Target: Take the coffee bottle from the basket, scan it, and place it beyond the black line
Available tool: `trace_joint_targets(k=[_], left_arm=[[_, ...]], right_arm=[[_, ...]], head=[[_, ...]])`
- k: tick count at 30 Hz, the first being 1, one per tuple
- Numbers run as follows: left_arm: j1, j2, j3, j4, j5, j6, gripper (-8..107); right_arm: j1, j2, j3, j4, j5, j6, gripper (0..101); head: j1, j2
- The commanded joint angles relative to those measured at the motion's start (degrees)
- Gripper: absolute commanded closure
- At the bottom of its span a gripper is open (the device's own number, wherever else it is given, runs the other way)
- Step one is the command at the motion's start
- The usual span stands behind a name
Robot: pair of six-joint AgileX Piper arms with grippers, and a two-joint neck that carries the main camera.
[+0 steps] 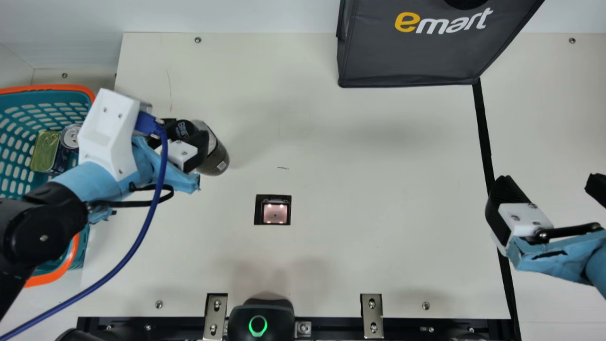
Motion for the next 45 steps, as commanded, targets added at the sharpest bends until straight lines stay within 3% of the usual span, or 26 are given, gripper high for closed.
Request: trace_joint_targets(k=[1, 16, 45], left_arm=[[-0.4, -0.3, -0.3, -1.8, 0.2, 2.4, 89], [-2.4, -2.3, -0.2, -11.3, 2.9, 14.3, 89], [-6.2, -6.7, 4.7, -23.5, 11.1, 27.5, 89]], right_arm=[[0.0, 0.0, 0.0, 0.0, 0.0, 0.0, 10], [0.0, 0.0, 0.0, 0.0, 0.0, 0.0, 10], [0.0, 0.0, 0.0, 0.0, 0.0, 0.0, 10]], head=[[-1.5, 0.1], [-1.5, 0.1], [-1.5, 0.1]])
